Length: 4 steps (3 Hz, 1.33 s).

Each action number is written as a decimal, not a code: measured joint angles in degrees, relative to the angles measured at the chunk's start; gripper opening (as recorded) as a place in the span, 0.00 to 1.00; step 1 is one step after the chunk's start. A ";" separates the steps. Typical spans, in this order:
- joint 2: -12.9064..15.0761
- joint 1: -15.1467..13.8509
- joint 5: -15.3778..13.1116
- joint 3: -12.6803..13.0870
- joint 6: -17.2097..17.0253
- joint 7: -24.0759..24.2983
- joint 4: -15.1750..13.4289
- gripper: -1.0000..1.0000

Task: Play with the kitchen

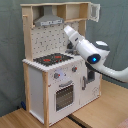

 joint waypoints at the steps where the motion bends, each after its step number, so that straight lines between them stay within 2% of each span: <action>1: 0.01 3.64 -2.43 2.18 1.75 0.78 -3.68 1.00; 3: 0.06 9.56 -4.67 7.57 6.29 2.50 -9.78 1.00; 4: 0.07 10.84 -4.68 12.28 9.14 3.92 -11.36 1.00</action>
